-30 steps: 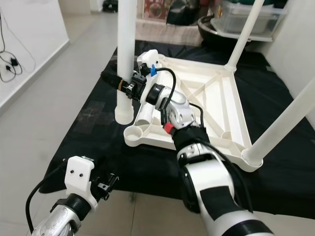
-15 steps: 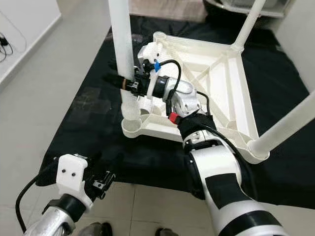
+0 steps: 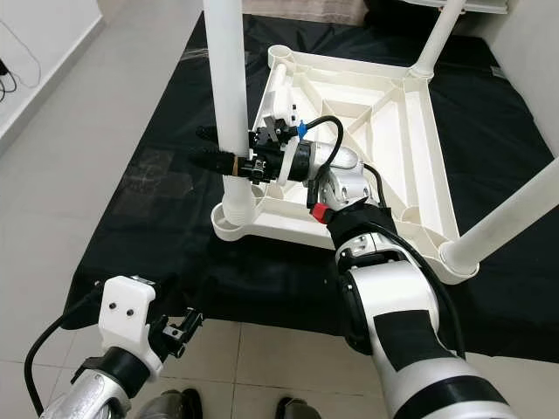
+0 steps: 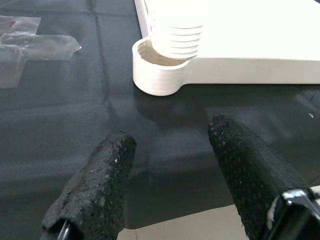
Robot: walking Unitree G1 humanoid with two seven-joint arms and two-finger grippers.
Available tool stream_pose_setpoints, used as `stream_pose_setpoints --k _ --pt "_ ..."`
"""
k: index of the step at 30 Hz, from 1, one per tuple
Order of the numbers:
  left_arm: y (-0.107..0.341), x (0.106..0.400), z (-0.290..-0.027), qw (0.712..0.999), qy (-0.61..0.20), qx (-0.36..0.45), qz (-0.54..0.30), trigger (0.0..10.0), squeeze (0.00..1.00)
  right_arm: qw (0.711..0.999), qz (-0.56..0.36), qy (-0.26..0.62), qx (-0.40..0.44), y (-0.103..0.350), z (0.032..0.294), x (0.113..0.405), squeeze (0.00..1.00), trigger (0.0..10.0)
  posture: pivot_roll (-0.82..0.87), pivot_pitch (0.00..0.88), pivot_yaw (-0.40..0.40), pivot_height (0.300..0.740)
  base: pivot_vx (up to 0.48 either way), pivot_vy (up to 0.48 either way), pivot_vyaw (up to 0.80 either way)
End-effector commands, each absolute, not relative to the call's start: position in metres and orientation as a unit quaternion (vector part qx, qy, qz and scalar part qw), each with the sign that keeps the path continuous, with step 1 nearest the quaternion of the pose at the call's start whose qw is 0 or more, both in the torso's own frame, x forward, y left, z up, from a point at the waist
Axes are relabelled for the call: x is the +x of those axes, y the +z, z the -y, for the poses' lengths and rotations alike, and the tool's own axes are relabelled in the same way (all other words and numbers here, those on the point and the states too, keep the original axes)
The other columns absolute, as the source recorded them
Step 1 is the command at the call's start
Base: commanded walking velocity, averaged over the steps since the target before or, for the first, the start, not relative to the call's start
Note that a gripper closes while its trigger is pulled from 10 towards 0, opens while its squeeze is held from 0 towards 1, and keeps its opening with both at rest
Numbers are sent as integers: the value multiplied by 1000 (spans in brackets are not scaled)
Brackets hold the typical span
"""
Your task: Building children table
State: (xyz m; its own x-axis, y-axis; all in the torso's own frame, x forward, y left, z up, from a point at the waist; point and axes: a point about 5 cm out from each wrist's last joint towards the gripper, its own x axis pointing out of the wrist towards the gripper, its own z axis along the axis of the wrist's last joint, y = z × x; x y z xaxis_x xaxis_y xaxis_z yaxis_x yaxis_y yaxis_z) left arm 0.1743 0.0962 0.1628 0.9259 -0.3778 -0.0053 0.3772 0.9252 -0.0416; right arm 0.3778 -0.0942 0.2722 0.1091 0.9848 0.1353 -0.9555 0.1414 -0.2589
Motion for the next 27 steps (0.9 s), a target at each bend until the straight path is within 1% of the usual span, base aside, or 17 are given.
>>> stream_pose_setpoints --k 1,2,4,5,6,8,9,10,11,13,15,20,27 --pt "161 172 -97 981 -192 -15 -18 10000 0 740 119 661 -51 259 92 377 0 10000 161 235 -49 740 0 0 0" --pt "161 173 -97 981 -193 -14 -17 10000 0 732 121 668 -48 259 88 375 0 10000 165 226 -50 740 0 0 0" --pt "161 173 -98 981 -192 -12 -17 10000 0 728 123 673 -47 259 85 375 0 10000 166 225 -51 740 0 0 0" --pt "161 173 -98 981 -192 -11 -17 10000 0 719 124 682 -44 258 81 373 0 10000 164 219 -51 740 0 0 0" --pt "161 173 -98 981 -192 -11 -17 10000 0 719 124 682 -44 258 81 373 0 10000 164 219 -51 740 0 0 0" --pt "161 173 -97 981 -192 -11 -16 10000 0 705 124 697 -38 256 73 370 0 10000 165 214 -53 740 0 0 0" --pt "161 173 -97 981 -192 -11 -16 10000 0 705 124 697 -38 256 73 370 0 10000 165 214 -53 740 0 0 0" --pt "161 172 -97 981 -192 -12 -16 10000 0 696 121 707 -42 254 68 368 0 10000 168 213 -55 740 0 0 0" --pt "161 172 -97 981 -192 -12 -16 10000 0 694 121 708 -42 254 67 368 0 10000 170 212 -55 740 0 0 0" --pt "161 172 -97 981 -192 -12 -16 10000 0 694 121 709 -42 253 66 368 0 10000 170 212 -55 740 0 0 0" --pt "161 172 -97 981 -191 -11 -16 10000 0 700 112 703 -53 250 63 368 0 10000 168 211 -58 740 0 0 0" --pt "161 171 -97 981 -191 -11 -15 10000 0 707 104 696 -67 246 61 369 0 10000 167 214 -60 740 0 0 0" --pt "161 171 -97 981 -191 -11 -16 10000 0 714 115 686 -76 260 67 373 0 10000 163 223 -59 740 0 0 0"
